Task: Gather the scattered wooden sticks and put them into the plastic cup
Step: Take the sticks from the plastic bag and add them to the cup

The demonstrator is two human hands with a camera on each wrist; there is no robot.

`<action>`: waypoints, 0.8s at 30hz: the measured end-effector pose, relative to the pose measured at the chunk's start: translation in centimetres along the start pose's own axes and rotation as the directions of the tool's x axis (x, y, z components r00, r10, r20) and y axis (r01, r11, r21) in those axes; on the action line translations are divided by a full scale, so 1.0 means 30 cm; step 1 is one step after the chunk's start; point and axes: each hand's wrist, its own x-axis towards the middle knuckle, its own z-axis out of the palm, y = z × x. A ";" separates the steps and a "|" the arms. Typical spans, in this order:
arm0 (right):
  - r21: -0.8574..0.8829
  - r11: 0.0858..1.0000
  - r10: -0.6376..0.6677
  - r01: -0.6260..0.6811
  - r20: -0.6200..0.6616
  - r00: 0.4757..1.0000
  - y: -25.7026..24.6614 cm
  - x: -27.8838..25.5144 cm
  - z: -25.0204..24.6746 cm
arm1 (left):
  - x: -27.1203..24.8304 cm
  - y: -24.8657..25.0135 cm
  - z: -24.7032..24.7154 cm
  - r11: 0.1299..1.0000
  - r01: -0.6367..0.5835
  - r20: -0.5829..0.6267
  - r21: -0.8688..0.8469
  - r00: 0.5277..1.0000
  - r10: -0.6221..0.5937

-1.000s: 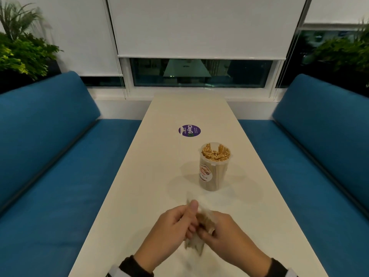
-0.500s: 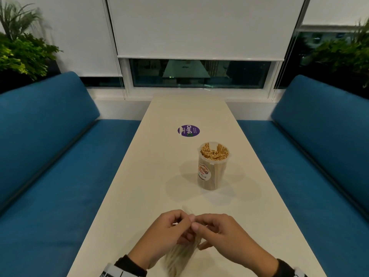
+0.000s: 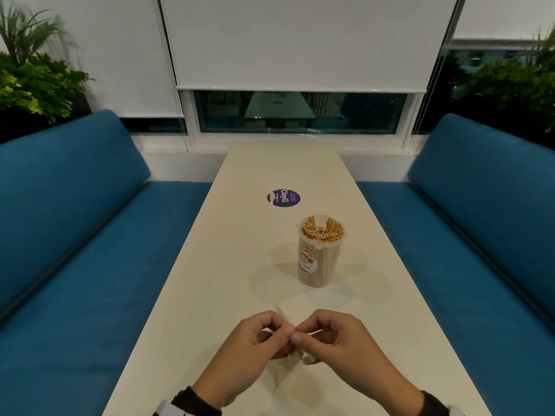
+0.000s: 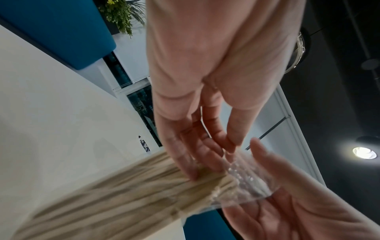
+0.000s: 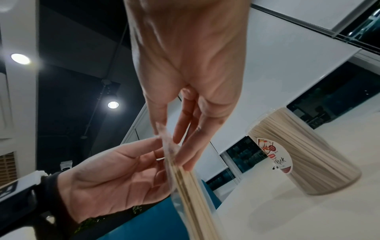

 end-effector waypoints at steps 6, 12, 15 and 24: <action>-0.021 0.999 0.041 -0.042 -0.035 0.999 0.014 0.006 -0.008 | -0.008 0.000 -0.001 0.999 0.019 0.024 0.039 1.000 -0.020; -0.079 0.997 0.002 -0.015 -0.165 0.986 0.005 0.005 0.005 | -0.011 0.000 0.000 0.996 0.011 -0.014 0.084 1.000 -0.010; -0.043 0.999 -0.001 -0.011 -0.250 0.968 -0.003 0.010 -0.028 | -0.017 -0.011 -0.010 0.990 0.038 -0.035 0.135 0.999 -0.034; 0.171 0.985 0.035 -0.002 -0.186 0.982 -0.023 0.002 -0.030 | -0.018 -0.035 -0.014 0.822 -0.082 0.012 0.563 0.996 0.091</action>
